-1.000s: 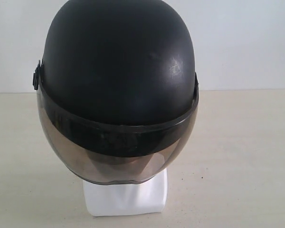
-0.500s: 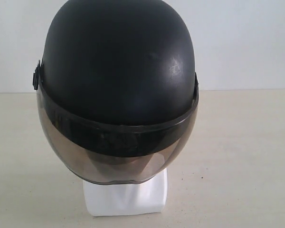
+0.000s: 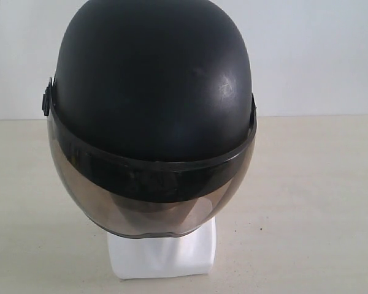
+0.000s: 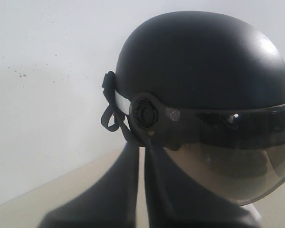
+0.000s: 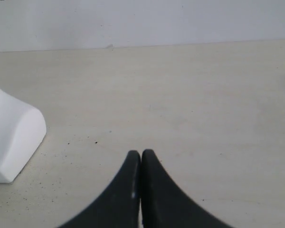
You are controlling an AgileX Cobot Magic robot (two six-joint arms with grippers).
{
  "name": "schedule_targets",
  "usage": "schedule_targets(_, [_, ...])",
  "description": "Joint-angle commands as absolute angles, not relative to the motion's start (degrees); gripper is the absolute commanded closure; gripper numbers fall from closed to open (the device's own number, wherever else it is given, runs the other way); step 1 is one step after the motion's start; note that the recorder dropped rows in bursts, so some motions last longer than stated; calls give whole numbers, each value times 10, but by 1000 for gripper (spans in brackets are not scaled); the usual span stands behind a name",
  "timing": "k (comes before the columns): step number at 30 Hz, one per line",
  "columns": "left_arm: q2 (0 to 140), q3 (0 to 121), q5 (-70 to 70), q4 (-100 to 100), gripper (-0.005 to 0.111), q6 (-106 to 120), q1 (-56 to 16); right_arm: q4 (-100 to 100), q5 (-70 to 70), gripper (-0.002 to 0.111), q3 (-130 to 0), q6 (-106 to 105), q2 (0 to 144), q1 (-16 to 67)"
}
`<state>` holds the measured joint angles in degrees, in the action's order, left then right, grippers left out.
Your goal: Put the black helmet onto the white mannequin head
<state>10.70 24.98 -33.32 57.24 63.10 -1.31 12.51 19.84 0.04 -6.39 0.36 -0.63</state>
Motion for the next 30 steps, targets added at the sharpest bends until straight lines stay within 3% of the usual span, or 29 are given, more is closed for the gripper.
schedule_targets(1, [103, 248, -327, 580, 102, 625, -11, 112, 198, 108, 0, -65, 0, -8])
schedule_targets(30, [103, 248, -327, 578, 102, 625, -11, 59, 195, 108, 0, 9, 0, 19])
